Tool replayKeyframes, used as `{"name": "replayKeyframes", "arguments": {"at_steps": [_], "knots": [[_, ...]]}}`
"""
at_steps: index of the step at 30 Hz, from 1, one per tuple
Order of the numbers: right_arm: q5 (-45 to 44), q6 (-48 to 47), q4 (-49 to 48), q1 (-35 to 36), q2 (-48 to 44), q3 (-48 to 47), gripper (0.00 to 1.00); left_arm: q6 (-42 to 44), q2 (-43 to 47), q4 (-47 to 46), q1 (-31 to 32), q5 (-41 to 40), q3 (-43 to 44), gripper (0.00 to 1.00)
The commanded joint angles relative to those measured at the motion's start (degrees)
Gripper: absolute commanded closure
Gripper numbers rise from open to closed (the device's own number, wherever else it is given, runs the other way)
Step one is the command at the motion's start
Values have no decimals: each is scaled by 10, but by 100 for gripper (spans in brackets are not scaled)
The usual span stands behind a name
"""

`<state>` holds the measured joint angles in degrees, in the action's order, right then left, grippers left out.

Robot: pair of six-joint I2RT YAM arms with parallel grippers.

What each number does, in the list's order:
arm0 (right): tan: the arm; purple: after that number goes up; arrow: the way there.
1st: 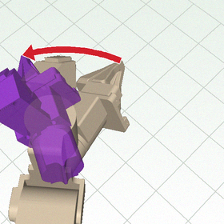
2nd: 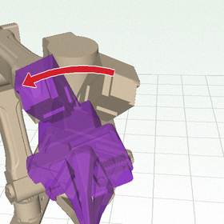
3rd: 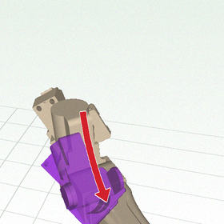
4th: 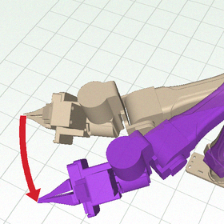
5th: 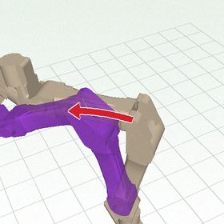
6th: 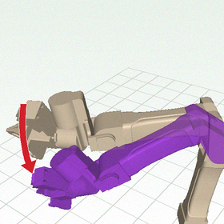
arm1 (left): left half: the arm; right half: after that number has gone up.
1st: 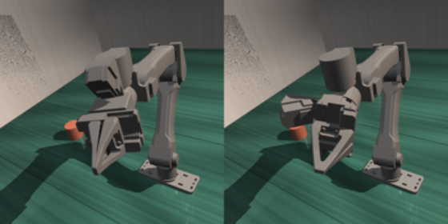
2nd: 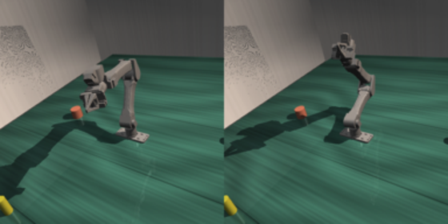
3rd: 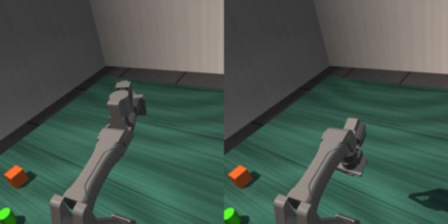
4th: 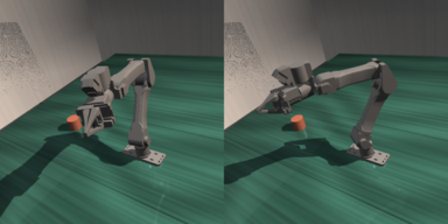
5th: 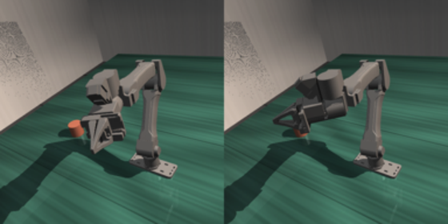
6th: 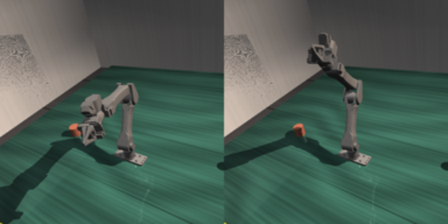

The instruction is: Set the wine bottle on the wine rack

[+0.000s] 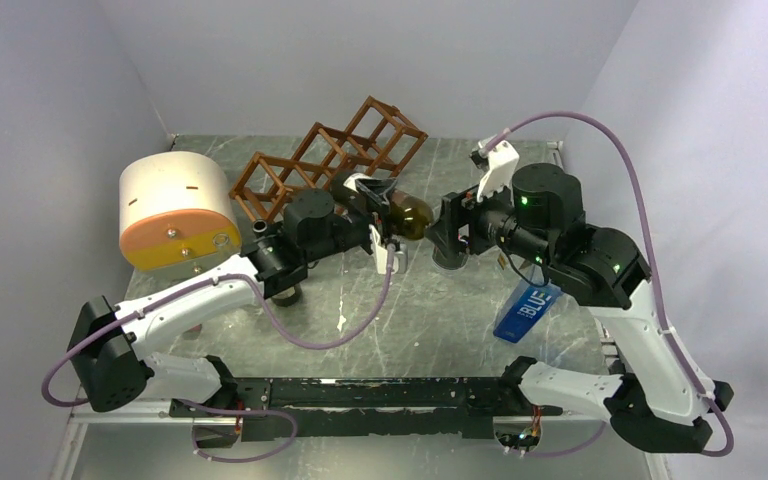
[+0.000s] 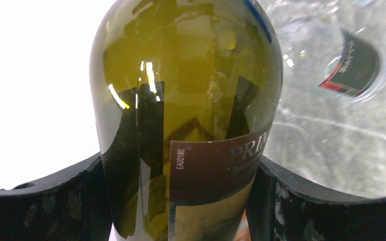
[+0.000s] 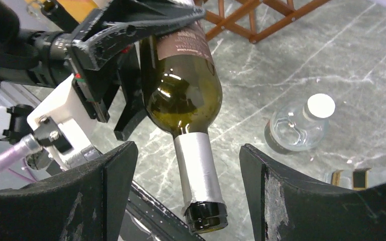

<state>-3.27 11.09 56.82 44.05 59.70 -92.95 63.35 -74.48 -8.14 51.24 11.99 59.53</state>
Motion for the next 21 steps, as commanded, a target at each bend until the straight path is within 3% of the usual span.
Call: {"name": "replayKeyframes", "arguments": {"at_steps": [1,5,8,21], "knots": [[-14,-14,23,0,-9,-18,22,169,8,-98,14,-60,21,93],[-22,-15,37,0,9,-20,22,255,17,-174,32,-52,-18,93],[-20,-17,69,0,27,-19,23,289,21,-167,42,-44,-15,93],[3,-12,55,0,15,74,35,288,14,-151,45,-62,-1,93]]}}
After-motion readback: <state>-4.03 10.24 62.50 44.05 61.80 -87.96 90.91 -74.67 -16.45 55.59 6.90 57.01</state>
